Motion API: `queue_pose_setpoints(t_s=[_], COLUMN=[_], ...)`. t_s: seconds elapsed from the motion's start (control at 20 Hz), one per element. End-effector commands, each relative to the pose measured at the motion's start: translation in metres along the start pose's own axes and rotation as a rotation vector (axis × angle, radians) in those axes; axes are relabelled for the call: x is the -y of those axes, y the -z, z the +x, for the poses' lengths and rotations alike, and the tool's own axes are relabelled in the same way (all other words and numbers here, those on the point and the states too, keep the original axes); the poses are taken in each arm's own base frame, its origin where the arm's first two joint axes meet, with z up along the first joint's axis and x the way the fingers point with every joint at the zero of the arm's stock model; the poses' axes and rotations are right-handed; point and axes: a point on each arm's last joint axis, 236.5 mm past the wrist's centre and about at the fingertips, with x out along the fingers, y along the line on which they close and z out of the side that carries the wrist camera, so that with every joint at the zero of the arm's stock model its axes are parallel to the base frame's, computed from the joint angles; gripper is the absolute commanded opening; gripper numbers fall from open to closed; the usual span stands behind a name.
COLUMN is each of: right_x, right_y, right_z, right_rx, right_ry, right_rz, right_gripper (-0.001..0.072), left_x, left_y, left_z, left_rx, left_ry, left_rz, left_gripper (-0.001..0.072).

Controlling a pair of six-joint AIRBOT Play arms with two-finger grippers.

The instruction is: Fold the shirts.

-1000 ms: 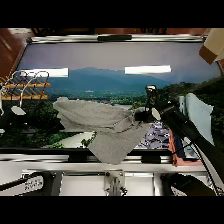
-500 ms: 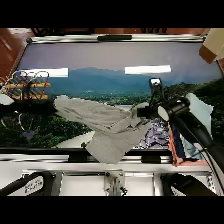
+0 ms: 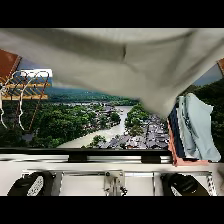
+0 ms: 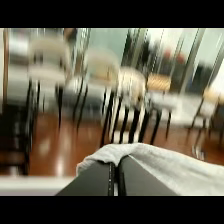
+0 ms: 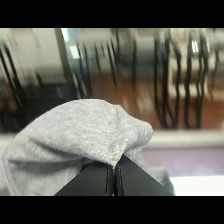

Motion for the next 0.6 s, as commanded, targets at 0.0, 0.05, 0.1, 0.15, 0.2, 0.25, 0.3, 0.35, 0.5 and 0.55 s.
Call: queue_pose_setpoints(t_s=[0.0, 0.05, 0.1, 0.15, 0.2, 0.25, 0.3, 0.35, 0.5, 0.55], right_x=[0.011, 0.012, 0.013, 0.014, 0.015, 0.016, 0.015, 0.013, 0.004, 0.002], right_y=[-0.081, -0.081, -0.076, -0.066, -0.053, -0.036, -0.019, 0.003, 0.093, 0.130], right_z=[-0.087, -0.094, -0.096, -0.094, -0.088, -0.079, -0.069, -0.055, -0.005, 0.009], right_rx=[0.238, 0.238, 0.217, 0.174, 0.118, 0.047, -0.025, -0.114, -0.467, -0.599], right_ry=[-0.091, -0.103, -0.104, -0.092, -0.077, -0.058, -0.041, -0.019, 0.066, 0.104], right_rz=[0.127, 0.141, 0.147, 0.146, 0.142, 0.135, 0.127, 0.113, 0.042, 0.018], right_gripper=[0.0065, 0.0065, 0.0065, 0.0065, 0.0065, 0.0065, 0.0065, 0.0065, 0.0065, 0.0066], left_x=[0.038, 0.034, 0.026, 0.016, 0.005, -0.006, -0.019, -0.033, -0.077, -0.092], left_y=[-0.077, -0.074, -0.069, -0.061, -0.054, -0.047, -0.038, -0.026, 0.044, 0.073], left_z=[-0.077, -0.085, -0.090, -0.094, -0.095, -0.095, -0.093, -0.089, -0.063, -0.054], left_rx=[0.214, 0.196, 0.167, 0.130, 0.095, 0.064, 0.024, -0.023, -0.237, -0.315], left_ry=[-0.028, -0.065, -0.112, -0.159, -0.204, -0.246, -0.292, -0.330, -0.400, -0.413], left_rz=[0.085, 0.092, 0.102, 0.116, 0.143, 0.163, 0.181, 0.191, 0.183, 0.188], left_gripper=[0.0032, 0.0032, 0.0032, 0.0032, 0.0032, 0.0033, 0.0033, 0.0033, 0.0033, 0.0033])
